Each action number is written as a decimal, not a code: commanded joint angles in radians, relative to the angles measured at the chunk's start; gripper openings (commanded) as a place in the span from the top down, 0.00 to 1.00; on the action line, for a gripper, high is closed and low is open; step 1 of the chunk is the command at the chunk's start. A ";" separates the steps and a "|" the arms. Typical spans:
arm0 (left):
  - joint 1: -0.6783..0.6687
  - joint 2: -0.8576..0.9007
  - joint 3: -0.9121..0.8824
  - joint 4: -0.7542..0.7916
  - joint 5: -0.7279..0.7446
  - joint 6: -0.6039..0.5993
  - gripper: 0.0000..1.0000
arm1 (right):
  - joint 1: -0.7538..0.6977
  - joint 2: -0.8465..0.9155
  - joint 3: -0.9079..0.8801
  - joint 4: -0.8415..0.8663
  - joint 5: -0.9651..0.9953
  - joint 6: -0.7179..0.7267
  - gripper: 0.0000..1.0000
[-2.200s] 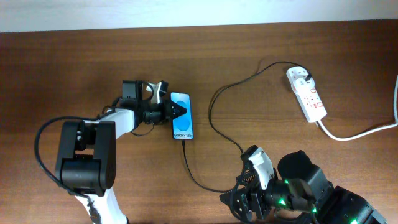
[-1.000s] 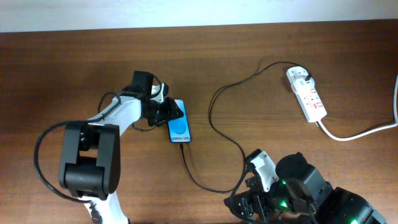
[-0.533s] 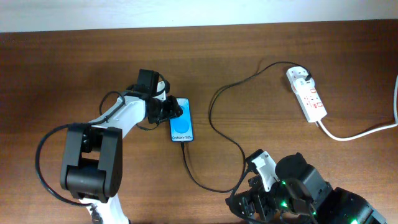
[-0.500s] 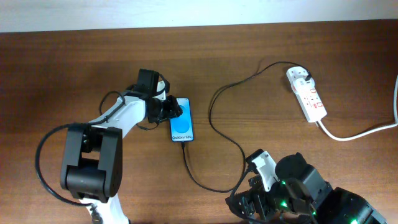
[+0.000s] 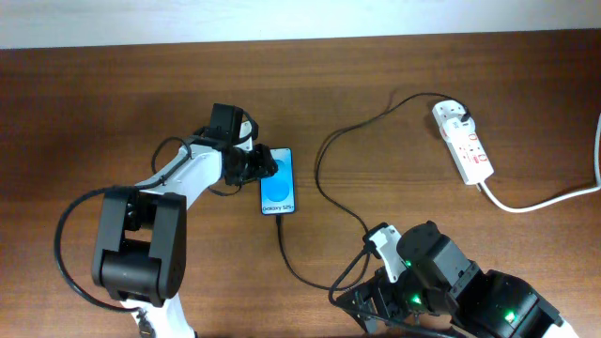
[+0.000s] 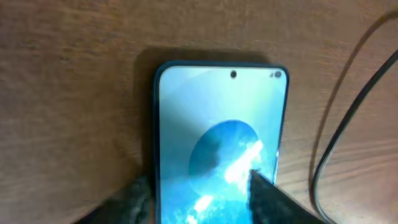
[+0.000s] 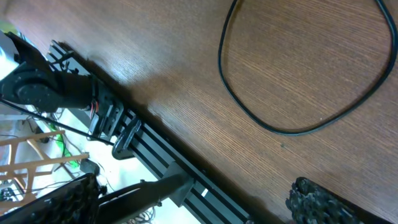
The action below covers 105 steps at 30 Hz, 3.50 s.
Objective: Plug charger to phone and switch on socket
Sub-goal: 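Open the left gripper and retract it from the phone, then reach the right gripper to the power strip and press the switch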
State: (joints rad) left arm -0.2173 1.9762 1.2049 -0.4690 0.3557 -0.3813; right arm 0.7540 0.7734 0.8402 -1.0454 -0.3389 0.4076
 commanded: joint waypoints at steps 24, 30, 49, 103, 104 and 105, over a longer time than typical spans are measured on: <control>-0.267 -0.903 0.216 -0.893 -0.570 -0.031 0.06 | -0.003 -0.001 0.011 -0.124 0.351 0.420 0.00; -0.278 -1.227 0.134 -0.951 -0.660 -0.063 0.01 | -0.003 -0.001 0.012 0.000 0.349 0.491 0.80; -0.278 -1.265 0.121 -1.107 -0.765 -0.063 0.01 | -0.593 0.439 0.650 -0.404 0.395 0.376 0.96; -0.278 -1.265 0.121 -1.088 -0.764 -0.063 0.01 | -1.079 1.551 1.116 -0.072 0.169 0.387 0.96; -0.278 -1.265 0.121 -1.088 -0.764 -0.063 0.01 | -1.078 1.566 1.115 -0.072 0.169 0.387 0.96; -0.278 -1.265 0.121 -1.088 -0.764 -0.063 0.01 | -1.075 1.577 1.115 -0.072 0.166 0.387 0.96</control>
State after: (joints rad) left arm -0.4919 0.7128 1.3258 -1.5600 -0.3943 -0.4316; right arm -0.3275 2.2967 1.9411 -1.1202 -0.1818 0.7868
